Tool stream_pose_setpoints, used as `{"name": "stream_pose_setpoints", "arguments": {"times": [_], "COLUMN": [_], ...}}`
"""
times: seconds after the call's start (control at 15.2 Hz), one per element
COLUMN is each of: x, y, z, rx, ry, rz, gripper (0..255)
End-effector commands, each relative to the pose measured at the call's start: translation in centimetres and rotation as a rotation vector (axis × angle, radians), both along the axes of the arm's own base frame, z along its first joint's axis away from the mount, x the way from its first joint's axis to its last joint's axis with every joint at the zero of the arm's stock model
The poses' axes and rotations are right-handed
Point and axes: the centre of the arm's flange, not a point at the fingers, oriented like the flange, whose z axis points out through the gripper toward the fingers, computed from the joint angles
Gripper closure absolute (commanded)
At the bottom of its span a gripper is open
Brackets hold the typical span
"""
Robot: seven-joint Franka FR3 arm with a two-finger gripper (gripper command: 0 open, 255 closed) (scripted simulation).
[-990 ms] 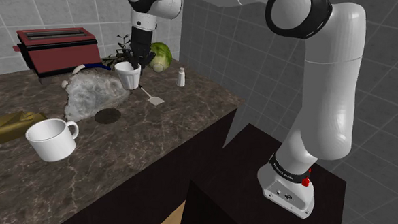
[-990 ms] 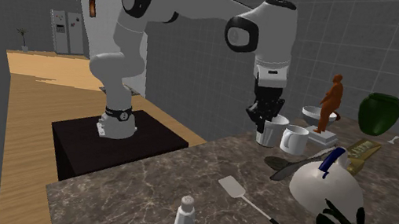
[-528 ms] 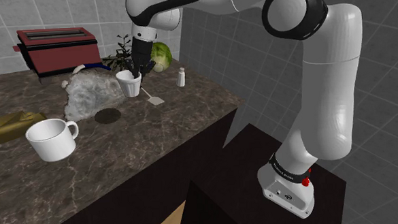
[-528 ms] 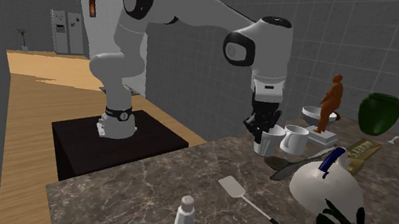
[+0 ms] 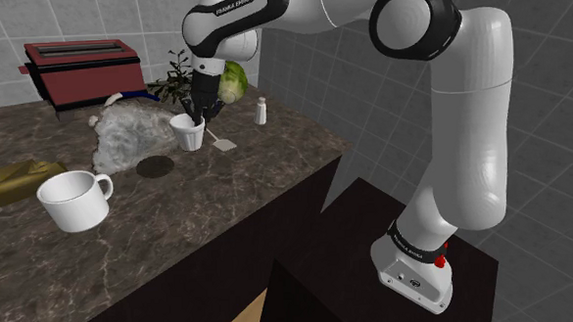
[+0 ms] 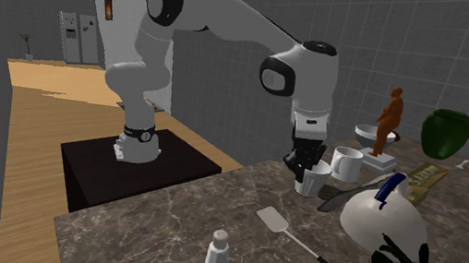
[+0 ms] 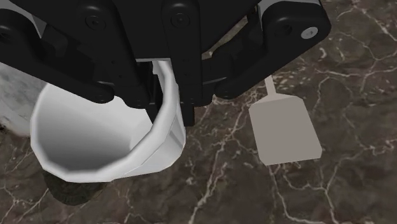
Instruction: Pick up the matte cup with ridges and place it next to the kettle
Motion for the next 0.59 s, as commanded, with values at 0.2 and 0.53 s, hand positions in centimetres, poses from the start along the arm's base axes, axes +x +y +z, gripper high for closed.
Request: {"name": "stream_pose_setpoints", "arguments": {"times": [0.2, 0.53], "x": [0.1, 0.1], "y": [0.0, 0.0], "z": [-2.6, -3.8], "rx": [0.0, 0.0], "ry": [-0.001, -0.001], "rz": [0.0, 0.0], "gripper": [255, 255]}}
